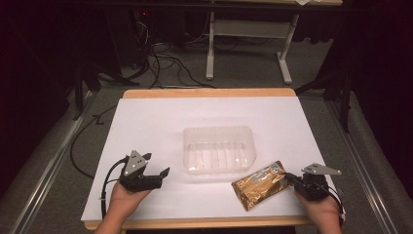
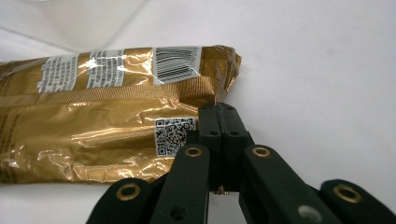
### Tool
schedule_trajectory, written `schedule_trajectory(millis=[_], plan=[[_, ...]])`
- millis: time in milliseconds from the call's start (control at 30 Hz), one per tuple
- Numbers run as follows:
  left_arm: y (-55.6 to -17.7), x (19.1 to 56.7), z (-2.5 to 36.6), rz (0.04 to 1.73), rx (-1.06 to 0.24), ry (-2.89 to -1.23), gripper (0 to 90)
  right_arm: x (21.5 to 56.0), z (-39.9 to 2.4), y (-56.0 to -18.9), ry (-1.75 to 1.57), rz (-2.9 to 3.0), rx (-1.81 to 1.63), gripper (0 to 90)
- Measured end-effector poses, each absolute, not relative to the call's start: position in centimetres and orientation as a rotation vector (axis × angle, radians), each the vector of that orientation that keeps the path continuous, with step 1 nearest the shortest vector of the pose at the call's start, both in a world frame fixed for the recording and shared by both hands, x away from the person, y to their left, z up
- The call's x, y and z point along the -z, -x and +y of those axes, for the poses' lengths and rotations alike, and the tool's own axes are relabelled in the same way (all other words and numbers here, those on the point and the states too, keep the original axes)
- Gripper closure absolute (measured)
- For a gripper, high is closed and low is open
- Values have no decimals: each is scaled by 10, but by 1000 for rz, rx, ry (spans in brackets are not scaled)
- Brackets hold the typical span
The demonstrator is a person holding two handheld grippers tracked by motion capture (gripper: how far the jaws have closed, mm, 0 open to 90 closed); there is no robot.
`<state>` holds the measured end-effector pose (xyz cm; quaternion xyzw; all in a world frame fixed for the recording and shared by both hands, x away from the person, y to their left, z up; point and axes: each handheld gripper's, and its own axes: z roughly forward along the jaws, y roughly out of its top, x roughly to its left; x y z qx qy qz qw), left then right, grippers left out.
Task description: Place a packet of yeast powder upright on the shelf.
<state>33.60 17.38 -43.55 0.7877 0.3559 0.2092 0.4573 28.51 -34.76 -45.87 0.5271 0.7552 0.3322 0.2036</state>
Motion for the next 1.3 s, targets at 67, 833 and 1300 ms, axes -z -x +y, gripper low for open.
schedule_trajectory(millis=[67, 833, 1300], plan=[[-336, 436, 174, 876, -511, -1941, 172, 460, -352, -293, -1463, 2097, -911, 900], [-334, 436, 172, 867, -521, -1952, 173, 461, -358, -315, -1462, 2048, -871, 900], [-333, 436, 173, 856, -511, -1948, 173, 453, -368, -303, -1512, 1949, -1046, 758]])
